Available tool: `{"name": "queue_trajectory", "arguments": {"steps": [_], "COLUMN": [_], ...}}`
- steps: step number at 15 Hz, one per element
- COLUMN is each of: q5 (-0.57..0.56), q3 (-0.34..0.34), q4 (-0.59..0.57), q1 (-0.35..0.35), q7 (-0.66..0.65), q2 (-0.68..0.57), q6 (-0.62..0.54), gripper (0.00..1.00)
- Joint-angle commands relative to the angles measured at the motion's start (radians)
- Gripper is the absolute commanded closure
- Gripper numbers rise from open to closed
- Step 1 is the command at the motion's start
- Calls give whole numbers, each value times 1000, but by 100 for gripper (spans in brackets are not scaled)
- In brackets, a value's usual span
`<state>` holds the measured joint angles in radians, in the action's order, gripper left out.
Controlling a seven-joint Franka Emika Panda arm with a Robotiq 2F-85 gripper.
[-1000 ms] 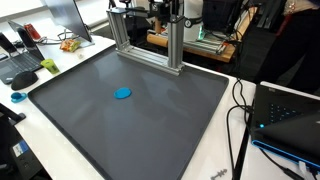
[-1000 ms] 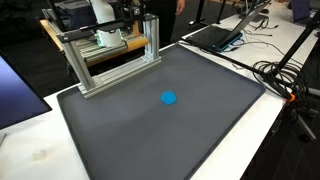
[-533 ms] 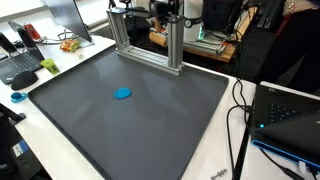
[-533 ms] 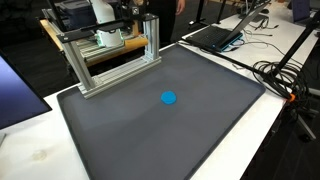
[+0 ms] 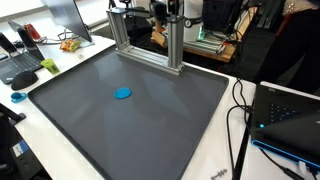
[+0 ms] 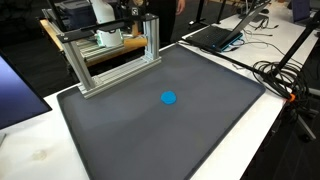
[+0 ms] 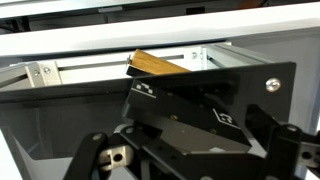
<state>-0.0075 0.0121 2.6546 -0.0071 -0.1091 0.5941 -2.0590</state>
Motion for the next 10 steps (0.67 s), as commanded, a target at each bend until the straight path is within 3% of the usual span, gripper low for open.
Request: {"name": "queue_trajectory", "arguments": {"steps": [1,10], "q5": [-26,-52], "q3": [31,59], "q4": [1,-14], "q1": [-35,-72], "q7": [-71,-194], "q2": [14,19], "q6": [8,7], "gripper": [0,0]}}
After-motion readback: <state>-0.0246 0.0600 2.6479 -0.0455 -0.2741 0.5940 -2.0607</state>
